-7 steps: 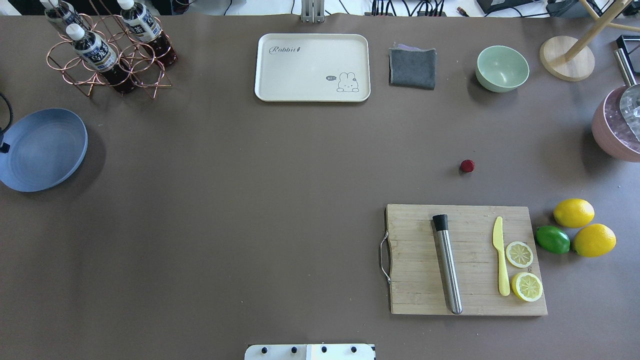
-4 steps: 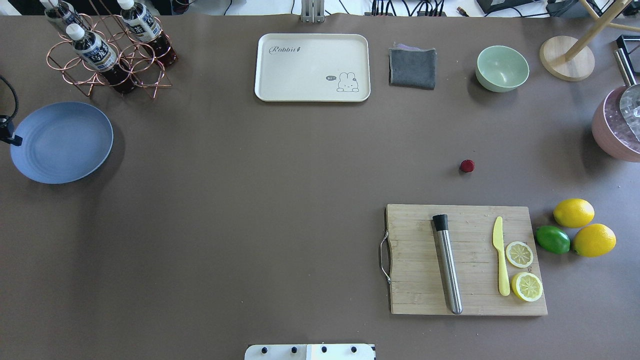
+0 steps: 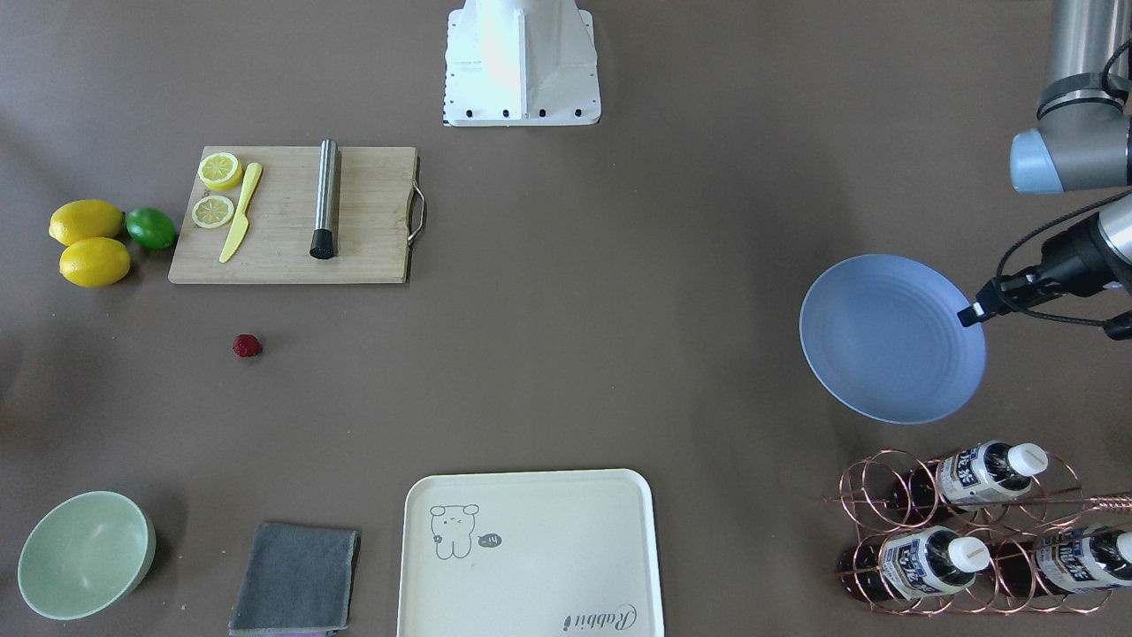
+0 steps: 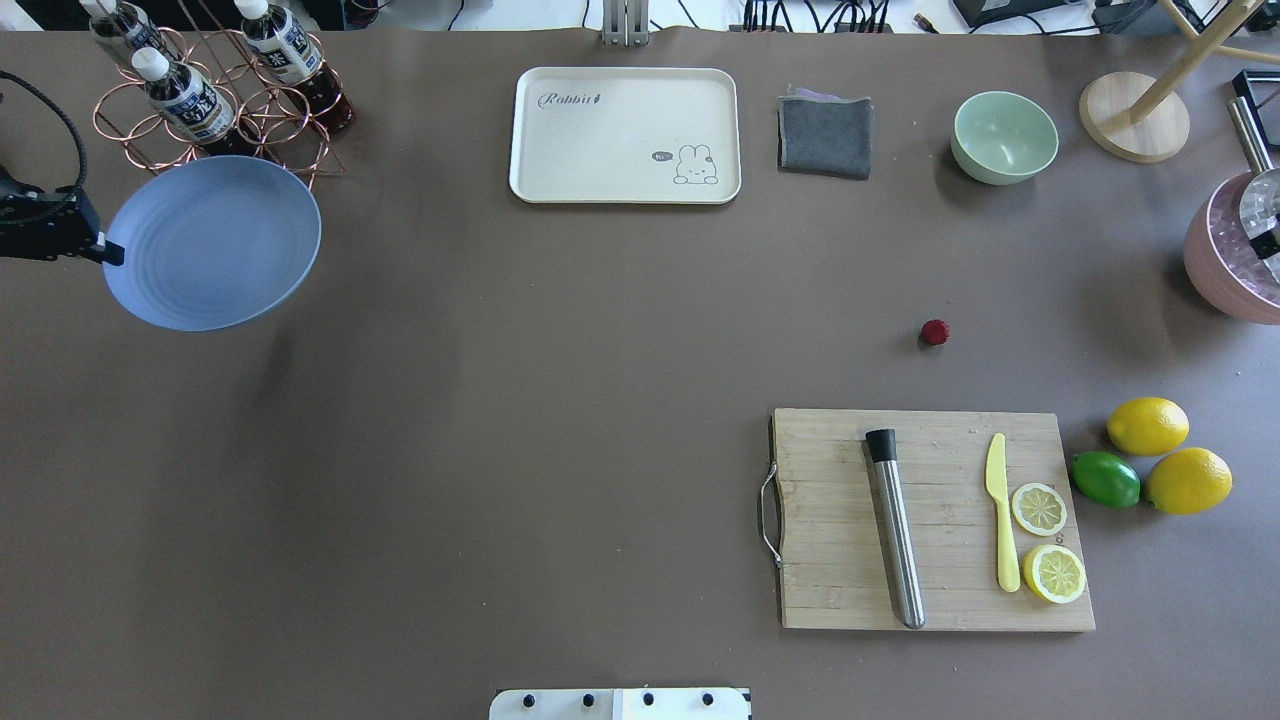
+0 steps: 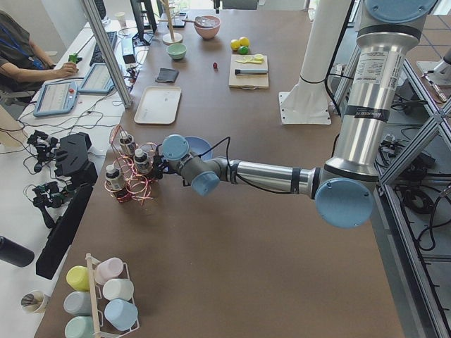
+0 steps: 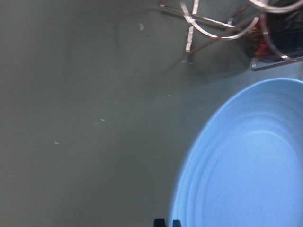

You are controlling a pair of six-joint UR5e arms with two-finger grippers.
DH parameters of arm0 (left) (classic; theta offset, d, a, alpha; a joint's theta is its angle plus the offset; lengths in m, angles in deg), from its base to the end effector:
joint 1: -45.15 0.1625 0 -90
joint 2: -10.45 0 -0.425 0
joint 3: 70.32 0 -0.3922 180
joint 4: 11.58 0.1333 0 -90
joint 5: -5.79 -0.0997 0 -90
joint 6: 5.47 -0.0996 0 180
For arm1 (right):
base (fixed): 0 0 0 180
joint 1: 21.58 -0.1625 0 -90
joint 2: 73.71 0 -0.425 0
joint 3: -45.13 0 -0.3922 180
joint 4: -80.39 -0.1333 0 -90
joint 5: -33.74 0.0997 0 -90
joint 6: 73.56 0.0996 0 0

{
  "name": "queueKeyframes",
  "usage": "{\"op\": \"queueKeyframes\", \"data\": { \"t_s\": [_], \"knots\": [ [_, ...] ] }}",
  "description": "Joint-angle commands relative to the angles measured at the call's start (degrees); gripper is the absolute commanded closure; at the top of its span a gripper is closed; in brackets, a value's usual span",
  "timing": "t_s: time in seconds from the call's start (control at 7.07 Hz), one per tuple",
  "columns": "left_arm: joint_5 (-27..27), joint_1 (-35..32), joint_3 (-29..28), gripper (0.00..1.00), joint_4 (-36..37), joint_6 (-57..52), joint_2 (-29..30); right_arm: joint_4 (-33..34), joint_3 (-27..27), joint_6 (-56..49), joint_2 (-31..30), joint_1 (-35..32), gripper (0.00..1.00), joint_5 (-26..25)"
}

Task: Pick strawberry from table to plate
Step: 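Grasp the rim of the blue plate with the left gripper, then drag the plate toward table center with left gripper while right grasps strawberry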

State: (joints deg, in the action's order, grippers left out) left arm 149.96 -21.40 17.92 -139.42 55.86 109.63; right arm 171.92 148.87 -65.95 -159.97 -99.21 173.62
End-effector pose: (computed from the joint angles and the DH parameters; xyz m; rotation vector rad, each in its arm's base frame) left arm 0.1779 -0.5423 0.5016 -0.0642 1.1468 -0.2140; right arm -0.0546 -0.5156 0.5031 0.1067 -0.8979 -0.1985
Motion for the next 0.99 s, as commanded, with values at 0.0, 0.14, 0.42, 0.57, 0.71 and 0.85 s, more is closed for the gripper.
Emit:
{"op": "queueKeyframes", "data": {
  "t_s": [0.0, 0.14, 0.42, 0.57, 0.71, 0.85],
  "knots": [
    [-5.1, 10.4, 9.5, 1.00, 0.1, 18.7, 1.9, -7.6, -0.3, 14.7, 2.7, 8.9, 0.00, -2.0],
    [-10.4, 16.5, 9.5, 1.00, 0.1, 25.4, 6.4, -7.8, -0.6, 19.1, 4.9, 13.2, 0.00, -5.0],
    [-18.8, 24.8, 9.2, 1.00, 0.1, 30.9, 10.1, -8.1, -2.7, 24.5, 9.4, 19.9, 0.00, -8.6],
    [-23.5, 30.0, 8.4, 1.00, 0.1, 33.2, 12.1, -10.8, -4.7, 26.9, 10.8, 22.2, 0.00, -10.5],
    [-26.1, 32.2, 7.0, 1.00, 0.1, 33.6, 14.0, -14.6, -8.0, 29.1, 12.0, 24.4, 0.00, -11.9],
    [-27.5, 33.0, 5.5, 1.00, 0.1, 34.2, 15.5, -17.6, -11.3, 30.3, 13.4, 26.3, 0.00, -13.7]
  ]
}}
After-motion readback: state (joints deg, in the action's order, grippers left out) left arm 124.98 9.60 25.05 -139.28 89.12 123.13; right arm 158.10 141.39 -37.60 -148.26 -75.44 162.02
